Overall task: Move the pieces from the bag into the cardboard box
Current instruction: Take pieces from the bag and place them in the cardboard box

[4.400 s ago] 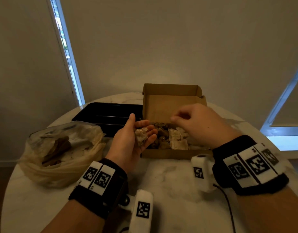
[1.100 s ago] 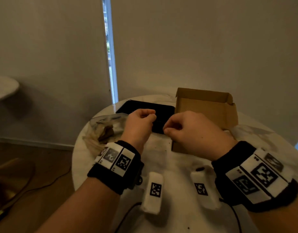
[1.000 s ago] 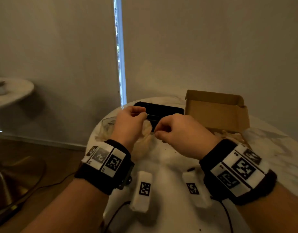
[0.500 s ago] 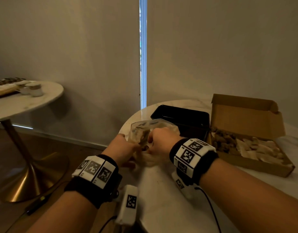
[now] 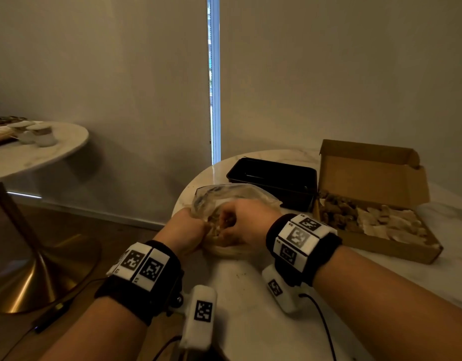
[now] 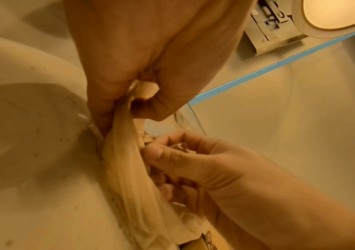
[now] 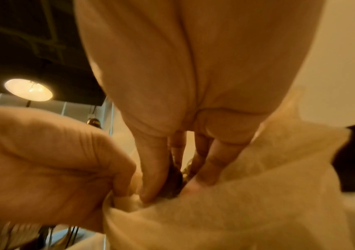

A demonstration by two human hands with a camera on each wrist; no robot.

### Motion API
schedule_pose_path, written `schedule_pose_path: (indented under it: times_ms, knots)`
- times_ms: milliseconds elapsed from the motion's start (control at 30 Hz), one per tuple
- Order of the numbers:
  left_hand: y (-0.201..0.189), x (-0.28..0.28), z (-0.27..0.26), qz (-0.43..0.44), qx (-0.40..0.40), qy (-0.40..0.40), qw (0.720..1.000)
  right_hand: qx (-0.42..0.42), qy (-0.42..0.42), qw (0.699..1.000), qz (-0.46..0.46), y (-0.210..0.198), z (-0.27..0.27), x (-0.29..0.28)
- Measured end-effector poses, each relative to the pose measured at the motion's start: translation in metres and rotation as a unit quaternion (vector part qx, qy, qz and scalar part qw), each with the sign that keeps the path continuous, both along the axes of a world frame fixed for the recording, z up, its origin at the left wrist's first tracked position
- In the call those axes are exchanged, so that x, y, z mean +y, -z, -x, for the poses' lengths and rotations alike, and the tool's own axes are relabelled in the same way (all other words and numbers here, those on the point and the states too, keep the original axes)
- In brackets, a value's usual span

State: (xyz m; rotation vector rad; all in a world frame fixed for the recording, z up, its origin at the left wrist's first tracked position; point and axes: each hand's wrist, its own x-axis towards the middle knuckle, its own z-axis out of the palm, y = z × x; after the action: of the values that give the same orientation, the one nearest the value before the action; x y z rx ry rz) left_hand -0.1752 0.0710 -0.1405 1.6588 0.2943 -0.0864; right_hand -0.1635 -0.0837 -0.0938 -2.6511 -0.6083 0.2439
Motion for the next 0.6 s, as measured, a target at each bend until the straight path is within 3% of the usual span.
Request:
schedule_pose_path:
  times_ms: [167,300,400,600]
  knots:
    - [-0.001,-0.001,-0.002,0.008,0.003,-0.030,1.000,-0.036,0.055,0.997,-0.050,-0.010,0.002,-0.012]
    - [-0.025,-0.011,0.013,0.011,0.025,-0.041,0.999,-0.099,0.071,0.993,-0.005,-0.016,0.003,-0.011]
    - [-0.031,-0.016,0.021,0.027,0.054,-0.025,0.998,-0.072,0.054,0.995,0.039,-0.011,0.002,-0.009]
    - [-0.027,-0.018,0.025,0.066,0.073,-0.014,0.995,-0.040,0.016,0.998,0.044,-0.001,0.003,-0.003]
